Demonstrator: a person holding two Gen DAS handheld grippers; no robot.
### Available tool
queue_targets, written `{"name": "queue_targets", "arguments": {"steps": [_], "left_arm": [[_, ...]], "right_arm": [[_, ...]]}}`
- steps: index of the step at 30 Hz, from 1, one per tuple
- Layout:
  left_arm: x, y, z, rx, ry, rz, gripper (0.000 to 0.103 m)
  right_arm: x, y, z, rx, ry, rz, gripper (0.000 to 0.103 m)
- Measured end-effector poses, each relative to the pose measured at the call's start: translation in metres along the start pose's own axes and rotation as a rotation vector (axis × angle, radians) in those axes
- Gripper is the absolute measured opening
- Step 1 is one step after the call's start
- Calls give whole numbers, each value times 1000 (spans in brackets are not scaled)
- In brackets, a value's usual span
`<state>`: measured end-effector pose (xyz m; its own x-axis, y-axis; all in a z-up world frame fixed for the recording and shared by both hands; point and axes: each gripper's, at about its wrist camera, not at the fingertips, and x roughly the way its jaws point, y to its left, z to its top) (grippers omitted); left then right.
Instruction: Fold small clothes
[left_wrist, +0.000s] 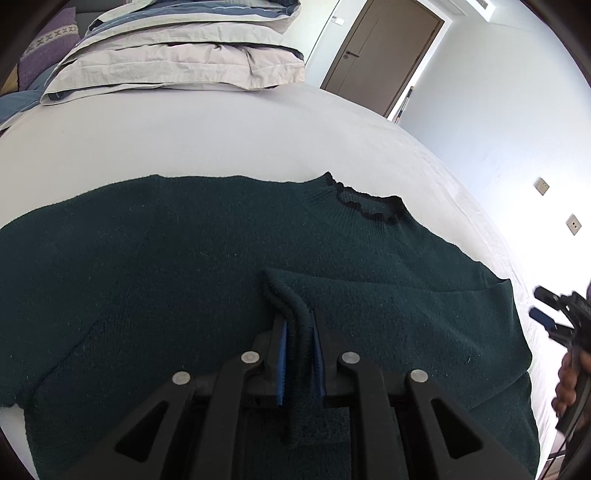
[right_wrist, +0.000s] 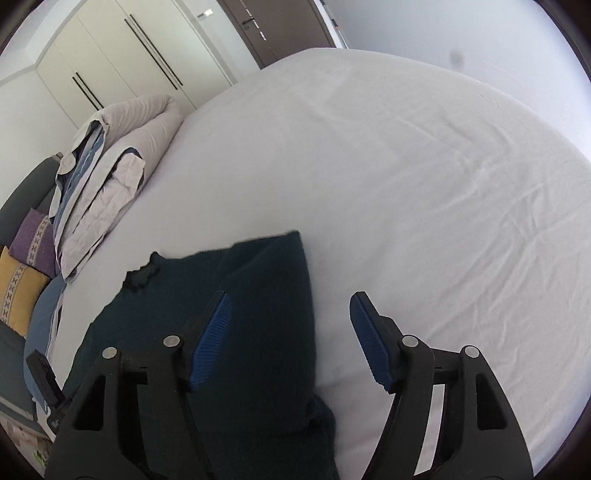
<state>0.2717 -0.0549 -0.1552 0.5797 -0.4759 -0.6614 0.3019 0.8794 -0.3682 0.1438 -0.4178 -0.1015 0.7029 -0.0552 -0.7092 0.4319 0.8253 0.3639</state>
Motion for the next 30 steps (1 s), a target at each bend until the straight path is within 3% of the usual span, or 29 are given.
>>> {"name": "queue_targets", "arguments": {"steps": [1,3,4,5,7,13,17,20,23,26,30], "left_arm": [[1,0,-1,-1,-3,-3,15],[1,5,-1,-17,-6,-24,15],[1,6,-1,-24,-7,-32,15],[2,8,-2,-35,-9,-47,15],[2,12,-3,-51,-14,-69,15],[4,11,-4,-45,-23,-67,16],[5,10,-4,-45,-23,-67,16],[5,9,-5,-40,-25,-62,16],[5,9,-5,-39,-26,-62,16],[5,9,-5,-38,-26,-62,16],[6,11,-5,-48,-22,-74,16]], "right_arm": [[14,6,7,-17,28,-24,64],[44,9,15,-20,101,-50,42],[58,10,17,-33,127,-112,26],[64,11,19,-59,113,-160,17],[68,12,22,-84,86,-191,12],[72,10,30,-53,56,-193,9],[38,4,27,19,33,-157,14],[4,24,10,-43,-3,-122,14],[-5,42,-15,-121,38,-90,14],[13,35,-48,-141,130,-124,14],[4,22,-64,-141,29,-51,14]]}}
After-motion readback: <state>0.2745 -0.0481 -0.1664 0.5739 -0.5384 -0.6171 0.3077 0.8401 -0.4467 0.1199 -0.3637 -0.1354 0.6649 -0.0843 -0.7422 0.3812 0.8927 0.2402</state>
